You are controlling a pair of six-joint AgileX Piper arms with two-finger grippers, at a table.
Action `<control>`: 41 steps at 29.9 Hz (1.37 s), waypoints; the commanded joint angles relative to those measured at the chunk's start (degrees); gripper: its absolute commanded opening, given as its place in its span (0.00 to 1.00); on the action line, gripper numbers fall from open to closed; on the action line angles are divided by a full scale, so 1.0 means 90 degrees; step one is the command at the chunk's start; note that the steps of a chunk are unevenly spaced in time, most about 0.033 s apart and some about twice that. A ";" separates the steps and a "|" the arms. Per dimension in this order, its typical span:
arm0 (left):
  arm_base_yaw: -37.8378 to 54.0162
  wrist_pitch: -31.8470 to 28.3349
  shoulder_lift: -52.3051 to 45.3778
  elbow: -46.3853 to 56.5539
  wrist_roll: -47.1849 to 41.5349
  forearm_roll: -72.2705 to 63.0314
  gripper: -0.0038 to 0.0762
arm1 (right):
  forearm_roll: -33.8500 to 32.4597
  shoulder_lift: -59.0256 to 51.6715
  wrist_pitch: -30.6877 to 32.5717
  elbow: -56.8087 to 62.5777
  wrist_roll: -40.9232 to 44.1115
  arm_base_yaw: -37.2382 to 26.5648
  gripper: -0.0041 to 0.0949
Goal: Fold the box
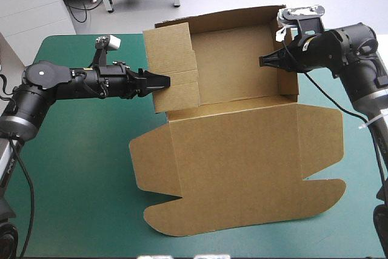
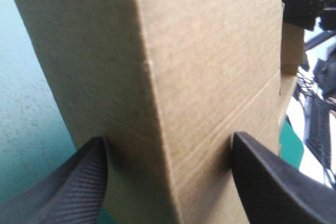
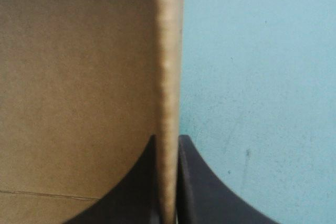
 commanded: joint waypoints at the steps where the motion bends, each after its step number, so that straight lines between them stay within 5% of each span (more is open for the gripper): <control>1: -0.0424 -0.0813 -0.0391 -0.0444 -0.0780 0.0471 0.64 | 0.0054 -0.0251 -0.0292 -0.0187 0.0139 -0.0023 0.02; 15: -0.1418 -0.2300 -0.0388 -0.0728 -0.3606 0.3665 0.64 | -0.1214 -0.0262 -0.0253 -0.0199 0.1068 0.1137 0.02; 29: -0.1418 -0.2055 -0.0221 -0.0728 -0.3674 0.3704 0.60 | -0.1404 -0.0405 -0.0278 -0.0233 0.1295 0.1186 0.02; 33: -0.1643 -0.2020 -0.0221 -0.0728 -0.3674 0.3730 0.47 | -0.1404 -0.0405 -0.0278 -0.0233 0.1306 0.1186 0.02; 38: -0.1932 -0.2574 -0.0221 -0.0728 -0.3892 0.3860 0.01 | -0.1404 -0.0405 -0.0248 -0.0233 0.1306 0.1186 0.02; 41: -0.1982 -0.2622 -0.0221 -0.0728 -0.3892 0.3892 0.01 | -0.1404 -0.0405 -0.0224 -0.0233 0.1306 0.1186 0.02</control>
